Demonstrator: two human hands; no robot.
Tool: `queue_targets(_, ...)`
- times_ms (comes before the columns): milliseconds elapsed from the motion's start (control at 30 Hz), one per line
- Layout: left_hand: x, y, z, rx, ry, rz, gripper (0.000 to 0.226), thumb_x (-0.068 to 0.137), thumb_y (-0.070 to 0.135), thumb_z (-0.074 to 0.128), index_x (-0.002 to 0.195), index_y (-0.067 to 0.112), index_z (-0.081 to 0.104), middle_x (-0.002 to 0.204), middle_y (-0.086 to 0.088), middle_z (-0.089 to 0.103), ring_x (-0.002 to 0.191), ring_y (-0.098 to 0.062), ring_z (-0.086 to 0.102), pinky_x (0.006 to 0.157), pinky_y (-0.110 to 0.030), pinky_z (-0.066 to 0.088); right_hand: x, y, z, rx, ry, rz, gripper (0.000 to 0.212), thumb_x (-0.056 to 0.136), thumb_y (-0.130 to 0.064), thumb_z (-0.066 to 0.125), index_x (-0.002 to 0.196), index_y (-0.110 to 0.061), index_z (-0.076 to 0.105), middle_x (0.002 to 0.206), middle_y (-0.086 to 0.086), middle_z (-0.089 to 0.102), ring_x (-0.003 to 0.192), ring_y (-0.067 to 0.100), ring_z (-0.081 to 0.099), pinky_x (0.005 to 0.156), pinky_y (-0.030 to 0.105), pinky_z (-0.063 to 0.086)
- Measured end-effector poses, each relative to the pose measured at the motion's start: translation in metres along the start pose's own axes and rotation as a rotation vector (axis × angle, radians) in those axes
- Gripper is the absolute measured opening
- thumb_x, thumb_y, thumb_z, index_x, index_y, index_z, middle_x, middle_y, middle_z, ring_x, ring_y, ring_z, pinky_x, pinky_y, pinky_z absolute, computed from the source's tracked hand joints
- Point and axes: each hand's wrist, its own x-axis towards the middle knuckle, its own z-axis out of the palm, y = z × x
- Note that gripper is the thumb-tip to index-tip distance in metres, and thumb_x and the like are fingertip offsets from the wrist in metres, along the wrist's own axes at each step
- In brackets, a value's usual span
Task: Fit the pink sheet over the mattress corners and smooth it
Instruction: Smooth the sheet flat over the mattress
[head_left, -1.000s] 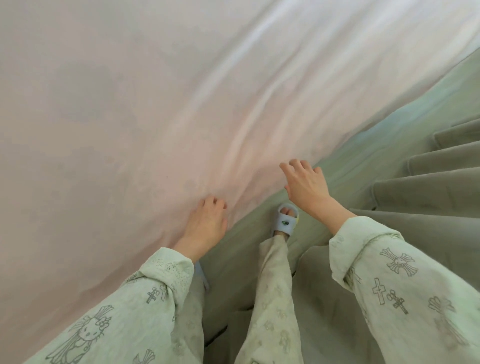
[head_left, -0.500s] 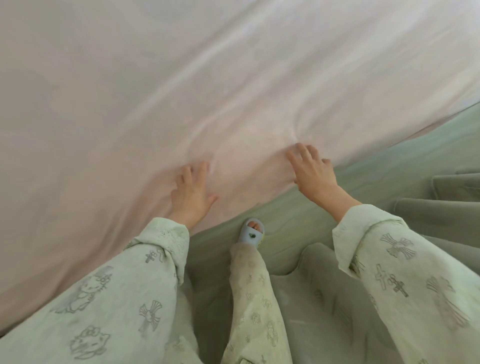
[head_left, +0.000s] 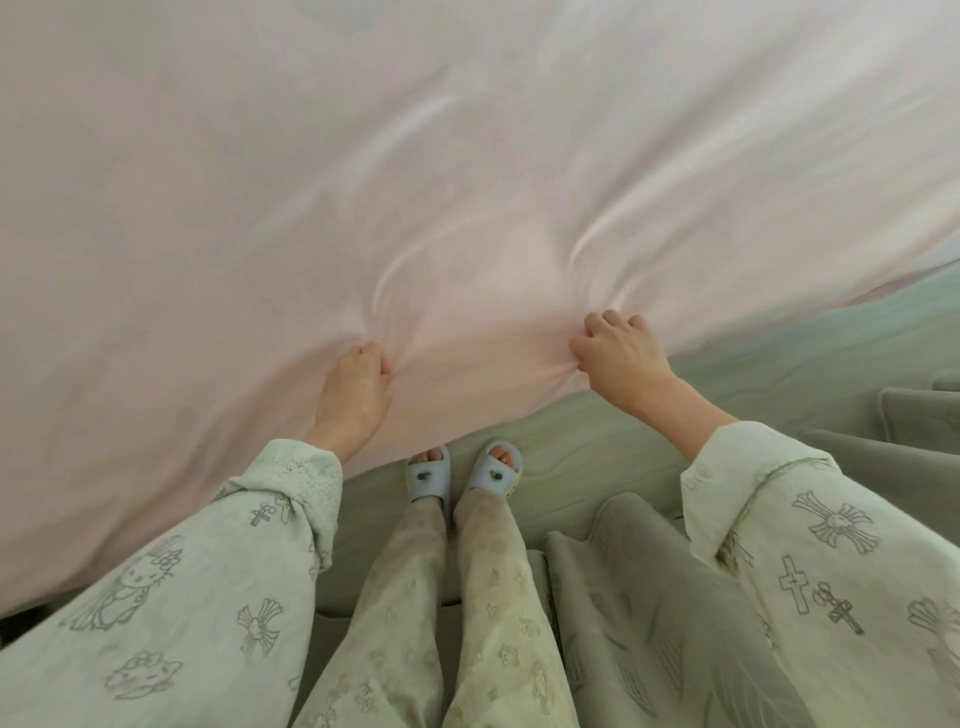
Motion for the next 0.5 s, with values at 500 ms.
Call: queue_targets(500,-0.016,0.066,0.026,0.081,0.048,0.269,0.043,0.081,0.008,0.055,0.124,0.01,0.052,0.122,-0.02,0.047,0.106,-0.039,0.048,0.088,-0.049,0.045,-0.031,0.034,-0.007,0.135,-0.166,0.137,0.026,0.096,-0.023,0.044,0.115,-0.012,0.058,0.122,0.009,0.059,0.113,0.03,0.053,0.09,0.038,0.041)
